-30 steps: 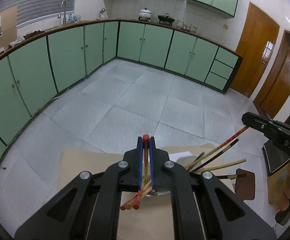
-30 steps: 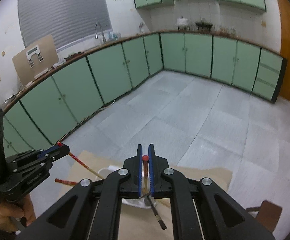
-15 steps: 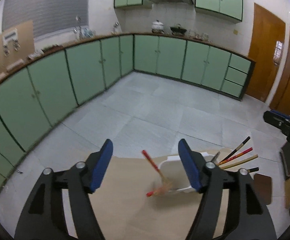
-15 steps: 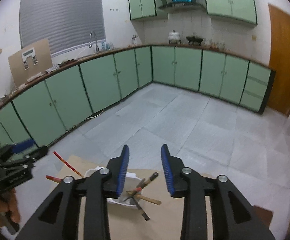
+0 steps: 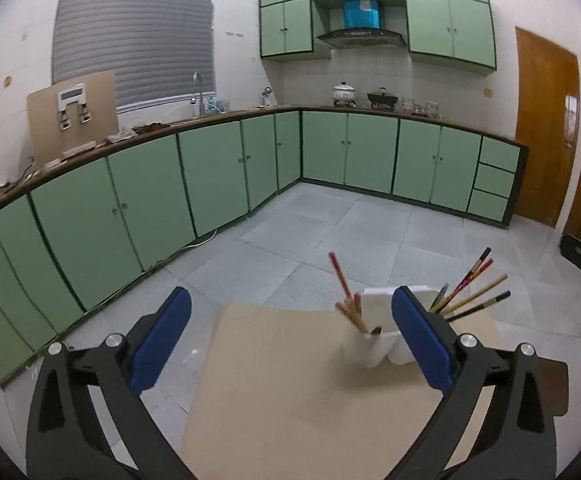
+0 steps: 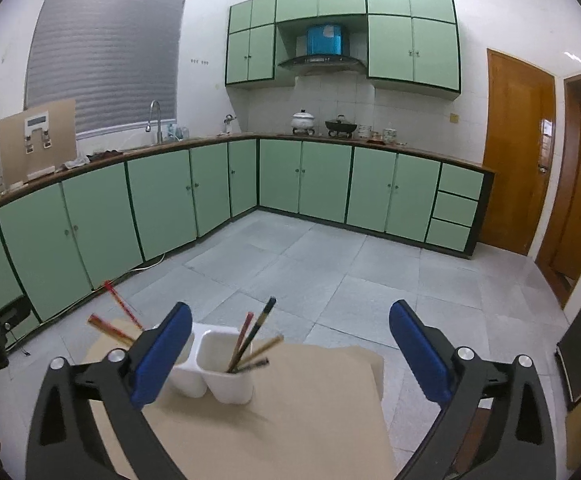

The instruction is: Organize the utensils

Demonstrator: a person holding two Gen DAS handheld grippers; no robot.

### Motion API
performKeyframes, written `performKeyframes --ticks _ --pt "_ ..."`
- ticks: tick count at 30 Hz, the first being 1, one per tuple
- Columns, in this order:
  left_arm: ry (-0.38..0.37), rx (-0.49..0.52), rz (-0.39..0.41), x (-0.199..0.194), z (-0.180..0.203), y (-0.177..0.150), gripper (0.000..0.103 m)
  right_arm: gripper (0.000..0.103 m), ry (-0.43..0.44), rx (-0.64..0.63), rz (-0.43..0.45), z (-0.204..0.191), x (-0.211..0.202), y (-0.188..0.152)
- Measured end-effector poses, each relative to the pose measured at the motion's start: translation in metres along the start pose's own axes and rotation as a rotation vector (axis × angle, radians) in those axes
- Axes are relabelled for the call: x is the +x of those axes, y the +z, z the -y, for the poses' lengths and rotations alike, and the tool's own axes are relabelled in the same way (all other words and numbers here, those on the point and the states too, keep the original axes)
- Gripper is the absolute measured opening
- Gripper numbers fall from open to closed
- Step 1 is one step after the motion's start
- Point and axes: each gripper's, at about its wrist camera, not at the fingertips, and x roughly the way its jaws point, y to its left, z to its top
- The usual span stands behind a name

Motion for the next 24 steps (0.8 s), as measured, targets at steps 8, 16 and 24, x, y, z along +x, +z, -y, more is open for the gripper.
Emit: performKeyframes --ticks 8,16,24 --pt "0.001 -0.058 0.082 -0.086 -0.015 -0.036 0.098 0.097 -0.015 -0.025 0.104 -0.002 -0.084 -0.035" --pt "0.014 -0.021 0.137 -0.180 -0.013 -0.088 0.098 0.097 -0.025 -0.017 0.159 -0.004 -0.177 -0.073" --pt "0.003 -0.021 0.156 -0.275 -0.008 -0.138 0.098 0.097 -0.067 0.015 0.148 0.001 -0.259 -0.115"
